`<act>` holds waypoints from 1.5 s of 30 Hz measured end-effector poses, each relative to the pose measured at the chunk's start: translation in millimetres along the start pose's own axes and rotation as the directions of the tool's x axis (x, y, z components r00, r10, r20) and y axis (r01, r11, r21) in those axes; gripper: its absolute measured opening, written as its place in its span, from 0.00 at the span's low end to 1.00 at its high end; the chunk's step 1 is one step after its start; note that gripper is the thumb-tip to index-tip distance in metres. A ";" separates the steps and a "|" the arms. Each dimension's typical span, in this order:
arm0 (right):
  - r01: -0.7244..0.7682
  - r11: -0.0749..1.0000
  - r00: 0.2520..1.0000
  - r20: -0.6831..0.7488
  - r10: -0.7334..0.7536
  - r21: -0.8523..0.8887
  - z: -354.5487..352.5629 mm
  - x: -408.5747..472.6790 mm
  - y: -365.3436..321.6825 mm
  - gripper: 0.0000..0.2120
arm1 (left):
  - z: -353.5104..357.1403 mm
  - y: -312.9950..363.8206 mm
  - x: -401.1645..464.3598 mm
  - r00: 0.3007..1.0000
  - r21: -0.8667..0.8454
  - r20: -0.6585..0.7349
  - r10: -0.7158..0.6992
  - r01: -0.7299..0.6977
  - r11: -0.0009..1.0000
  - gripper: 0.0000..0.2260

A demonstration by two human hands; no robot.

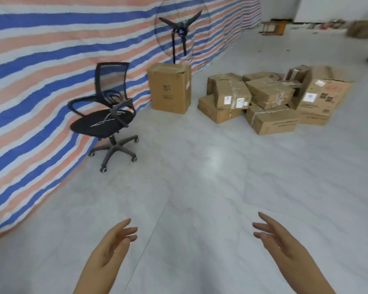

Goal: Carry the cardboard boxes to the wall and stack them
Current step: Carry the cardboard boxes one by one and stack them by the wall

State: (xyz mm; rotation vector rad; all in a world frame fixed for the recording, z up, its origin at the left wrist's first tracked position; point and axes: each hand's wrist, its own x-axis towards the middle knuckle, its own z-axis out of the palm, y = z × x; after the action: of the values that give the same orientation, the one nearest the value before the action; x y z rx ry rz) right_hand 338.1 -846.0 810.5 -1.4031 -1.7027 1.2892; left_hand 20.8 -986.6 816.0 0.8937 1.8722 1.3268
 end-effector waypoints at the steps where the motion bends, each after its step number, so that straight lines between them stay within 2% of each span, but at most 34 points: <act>1: -0.018 1.000 0.999 -0.030 0.019 0.021 -1.2 3.5 4.9 0.17 | 4.9 5.0 14.9 1.000 -0.006 0.023 0.010 -0.010 1.000 0.14; 2: -0.045 0.998 0.998 -0.050 0.046 0.032 -3.3 5.3 1.4 0.15 | 11.1 8.2 29.2 0.998 -0.010 0.049 0.025 -0.025 1.000 0.15; 4: -0.073 0.997 0.987 -0.142 0.078 0.039 -13.1 15.2 9.3 0.24 | 26.3 14.1 54.9 0.992 -0.004 0.112 0.055 -0.055 0.998 0.16; 6: -0.115 0.991 0.969 -0.211 0.127 0.067 -21.9 30.2 15.3 0.15 | 43.2 20.6 79.4 0.980 0.003 0.183 0.076 -0.077 0.997 0.16; 10: -0.139 0.985 0.946 -0.281 0.161 0.098 -38.4 76.9 12.1 0.11 | 73.8 35.6 136.1 0.966 -0.036 0.247 0.081 -0.074 0.997 0.13; 12: -0.149 0.984 0.947 -0.273 0.170 0.096 -51.0 111.3 18.6 0.22 | 89.8 44.6 169.0 0.963 -0.029 0.259 0.080 -0.075 0.997 0.12; 13: -0.163 0.982 0.945 -0.272 0.182 0.092 -57.2 130.4 19.8 0.23 | 97.8 48.2 186.4 0.966 -0.025 0.248 0.074 -0.070 0.997 0.12; 16: -0.135 0.982 0.952 -0.257 0.165 0.128 -74.7 191.0 1.5 0.11 | 124.0 63.9 243.1 0.978 -0.038 0.191 0.080 -0.074 0.997 0.13; 18: -0.087 0.992 0.952 -0.284 0.111 0.094 -92.0 234.2 -3.4 0.22 | 146.6 79.4 279.1 0.983 -0.040 0.153 0.100 -0.095 0.995 0.14; 20: -0.077 0.993 0.963 -0.253 0.097 0.089 -106.0 276.3 -8.8 0.13 | 171.0 94.3 311.1 0.982 -0.047 0.142 0.125 -0.120 0.992 0.15; 24: -0.121 0.993 0.975 -0.184 0.122 0.013 -127.8 350.8 -12.4 0.19 | 212.2 117.3 362.7 0.975 -0.073 0.164 0.150 -0.140 0.987 0.16; 26: -0.123 0.992 0.980 -0.152 0.128 0.040 -126.5 379.1 -26.2 0.11 | 226.2 121.2 387.9 0.976 -0.067 0.178 0.124 -0.114 0.991 0.16; 28: -0.117 0.992 0.982 -0.142 0.122 0.044 -128.1 415.2 -23.8 0.30 | 234.0 118.1 417.9 0.981 -0.065 0.173 0.089 -0.078 0.995 0.14; 29: -0.126 0.991 0.981 -0.142 0.129 0.035 -126.8 433.5 -21.3 0.36 | 236.6 117.1 435.1 0.983 -0.073 0.167 0.072 -0.061 0.996 0.12; 30: -0.127 0.991 0.981 -0.145 0.130 0.030 -125.1 452.8 -18.1 0.35 | 238.5 116.4 454.0 0.986 -0.077 0.159 0.058 -0.046 0.996 0.12; 32: -0.137 0.989 0.979 -0.148 0.142 0.048 -121.9 490.2 -22.8 0.27 | 241.9 113.9 496.4 0.990 -0.086 0.141 0.017 -0.005 0.996 0.12; 33: -0.131 0.989 0.975 -0.171 0.140 0.064 -122.0 510.9 -26.9 0.26 | 243.9 113.9 520.4 0.991 -0.093 0.130 0.004 0.009 0.996 0.10; 35: -0.132 0.990 0.965 -0.221 0.141 0.057 -123.3 554.8 -29.4 0.28 | 247.5 117.8 572.2 0.991 -0.069 0.132 0.004 0.005 0.998 0.13; 37: -0.145 0.987 0.959 -0.236 0.158 0.072 -124.6 598.3 -39.4 0.24 | 251.3 130.7 626.6 0.990 -0.050 0.137 0.025 -0.019 0.999 0.14; 40: -0.131 0.986 0.948 -0.279 0.154 0.099 -125.5 669.2 -60.1 0.31 | 260.2 166.2 711.6 0.984 -0.033 0.161 0.079 -0.075 0.997 0.13; 41: -0.123 0.987 0.944 -0.295 0.150 0.107 -124.3 692.3 -66.6 0.31 | 265.1 179.6 739.9 0.979 -0.028 0.181 0.093 -0.090 0.996 0.12; 42: -0.111 0.987 0.944 -0.299 0.140 0.115 -122.5 714.2 -71.6 0.27 | 270.3 191.6 765.9 0.973 -0.016 0.206 0.099 -0.098 0.995 0.11; 44: -0.109 0.988 0.952 -0.274 0.134 0.105 -118.7 758.2 -79.1 0.12 | 282.1 212.4 812.2 0.962 0.021 0.254 0.098 -0.107 0.994 0.13; 45: -0.114 0.990 0.958 -0.253 0.132 0.086 -118.6 779.6 -79.5 0.13 | 289.0 220.6 831.7 0.958 0.036 0.269 0.102 -0.115 0.993 0.15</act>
State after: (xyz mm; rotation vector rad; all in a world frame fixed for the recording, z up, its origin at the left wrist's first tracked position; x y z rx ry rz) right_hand 192.3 -67.0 818.6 -1.5801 -1.4027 1.1603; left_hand -159.6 -97.4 843.2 1.1558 1.6746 1.1604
